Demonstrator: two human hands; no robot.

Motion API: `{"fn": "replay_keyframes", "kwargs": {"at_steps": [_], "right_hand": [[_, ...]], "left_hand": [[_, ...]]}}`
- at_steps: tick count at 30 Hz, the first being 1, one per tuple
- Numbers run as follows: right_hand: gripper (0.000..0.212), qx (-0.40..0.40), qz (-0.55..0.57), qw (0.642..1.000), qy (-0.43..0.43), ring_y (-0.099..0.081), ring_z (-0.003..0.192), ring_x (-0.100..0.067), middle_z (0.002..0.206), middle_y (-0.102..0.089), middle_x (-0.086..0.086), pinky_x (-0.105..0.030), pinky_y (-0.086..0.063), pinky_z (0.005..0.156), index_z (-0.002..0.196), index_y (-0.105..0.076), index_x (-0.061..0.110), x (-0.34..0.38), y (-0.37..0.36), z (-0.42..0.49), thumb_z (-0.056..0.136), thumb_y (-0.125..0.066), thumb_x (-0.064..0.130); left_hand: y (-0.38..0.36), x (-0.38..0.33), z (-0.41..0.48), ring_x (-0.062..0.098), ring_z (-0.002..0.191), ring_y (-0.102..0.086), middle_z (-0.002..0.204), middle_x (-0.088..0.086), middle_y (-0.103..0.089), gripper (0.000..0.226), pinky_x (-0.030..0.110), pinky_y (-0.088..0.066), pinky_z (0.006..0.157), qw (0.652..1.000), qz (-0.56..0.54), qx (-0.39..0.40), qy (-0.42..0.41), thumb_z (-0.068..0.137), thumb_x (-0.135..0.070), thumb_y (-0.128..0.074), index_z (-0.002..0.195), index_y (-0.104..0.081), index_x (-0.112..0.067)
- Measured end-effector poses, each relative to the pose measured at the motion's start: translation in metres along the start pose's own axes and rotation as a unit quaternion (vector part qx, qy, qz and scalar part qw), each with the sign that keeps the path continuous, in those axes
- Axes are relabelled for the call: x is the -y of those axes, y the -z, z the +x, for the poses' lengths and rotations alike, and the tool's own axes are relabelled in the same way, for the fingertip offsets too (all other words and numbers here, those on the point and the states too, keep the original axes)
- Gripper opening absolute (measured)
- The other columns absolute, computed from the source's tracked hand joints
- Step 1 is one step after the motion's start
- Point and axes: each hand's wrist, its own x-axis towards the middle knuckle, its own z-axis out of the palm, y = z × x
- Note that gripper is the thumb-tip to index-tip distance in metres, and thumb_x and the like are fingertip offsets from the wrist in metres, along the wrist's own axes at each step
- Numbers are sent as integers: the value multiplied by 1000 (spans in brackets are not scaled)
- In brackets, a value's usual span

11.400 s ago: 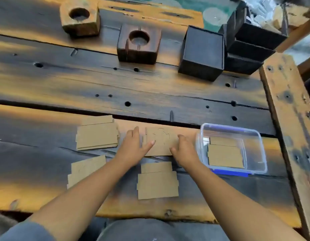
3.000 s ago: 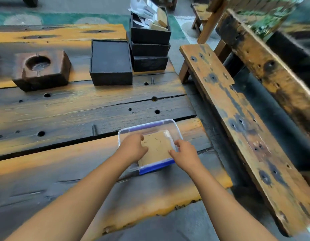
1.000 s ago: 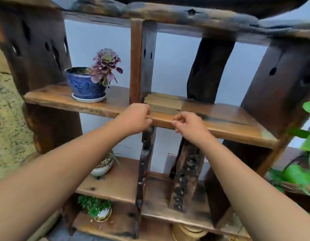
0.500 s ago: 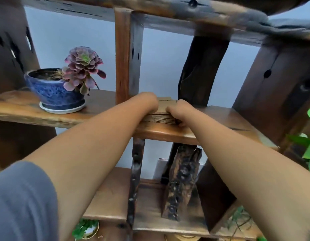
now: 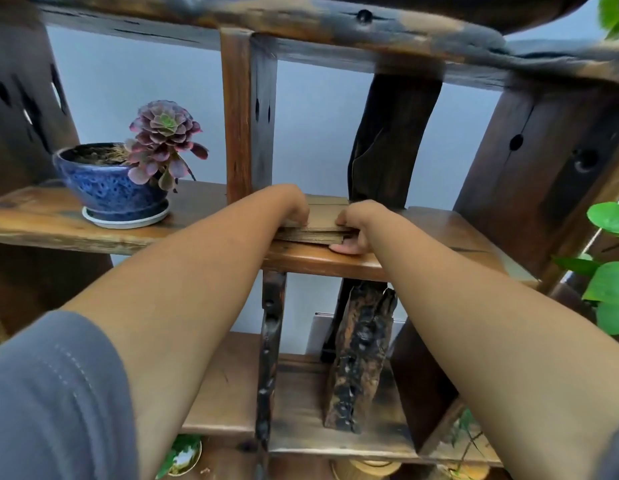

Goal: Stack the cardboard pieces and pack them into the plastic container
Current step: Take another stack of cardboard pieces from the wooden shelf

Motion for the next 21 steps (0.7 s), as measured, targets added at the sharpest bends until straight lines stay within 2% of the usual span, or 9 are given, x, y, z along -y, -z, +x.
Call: {"fn": "replay_keyframes", "kwargs": {"at_steps": [1,3,5,8,13,15,18,19,21], "right_hand": [[23,1,10,1000,-13,-63,107,-32,102,-59,-14,-43,-61,78,118,-54,4,-3,0,0,96,-57,9],[27,16,54,998,-11,-61,116,-31,110,-59,-11,-44,-61,75,124,-51,6,-4,0,0,97,-53,9],[35,9,97,995,-25,-61,113,-32,118,-58,-11,-45,-63,67,132,-46,11,-6,-1,2,97,-53,8],[45,-5,116,993,-18,-62,109,-33,129,-54,-13,-45,-59,50,133,-43,15,-8,-2,-7,93,-59,3],[50,-11,190,982,18,-55,116,-40,136,-44,-16,-55,-57,53,134,-40,14,-15,-6,-18,91,-55,-8],[49,-23,207,977,44,-57,111,-41,132,-45,-18,-55,-60,54,131,-40,13,-21,-1,-25,90,-54,-10],[47,-47,193,976,84,-61,107,-41,128,-50,-22,-54,-62,63,130,-40,10,-36,15,-39,90,-55,-8],[45,-52,193,975,93,-62,106,-40,128,-53,-22,-53,-62,67,130,-42,9,-43,21,-43,90,-55,-7],[43,-57,201,971,113,-65,105,-38,127,-57,-22,-54,-61,77,131,-44,8,-61,36,-55,91,-54,-4]], "left_hand": [[-2,0,2,32,123,-54,138,15,-53,45,39,-46,99,1000,-15,6,-6,96,-21,-57,136,-48,-1],[-7,2,3,31,126,-52,141,15,-50,45,38,-44,101,1000,-27,-2,-15,99,-22,-52,139,-45,-2],[-8,3,-4,30,127,-51,142,14,-49,46,37,-44,101,999,-46,2,-29,100,-23,-49,141,-43,-2],[-9,9,-4,33,123,-53,138,16,-51,49,39,-45,101,995,-93,-3,-23,97,-25,-54,140,-44,-2],[-15,22,-6,34,110,-58,125,17,-56,50,38,-51,89,977,-208,-48,-16,89,-19,-66,132,-48,-1],[-21,25,-6,34,109,-57,124,18,-56,51,38,-52,89,960,-271,-60,-19,88,-16,-65,132,-45,-1],[-33,26,-10,32,109,-59,122,18,-57,49,41,-54,93,923,-383,-37,-26,88,-18,-66,130,-47,0],[-37,26,-10,29,104,-61,117,17,-59,46,41,-57,87,902,-430,-25,-29,88,-19,-67,126,-48,-1],[-44,23,-17,20,83,-64,98,9,-61,39,31,-58,58,864,-502,11,-42,88,-21,-70,117,-49,-8]]}}
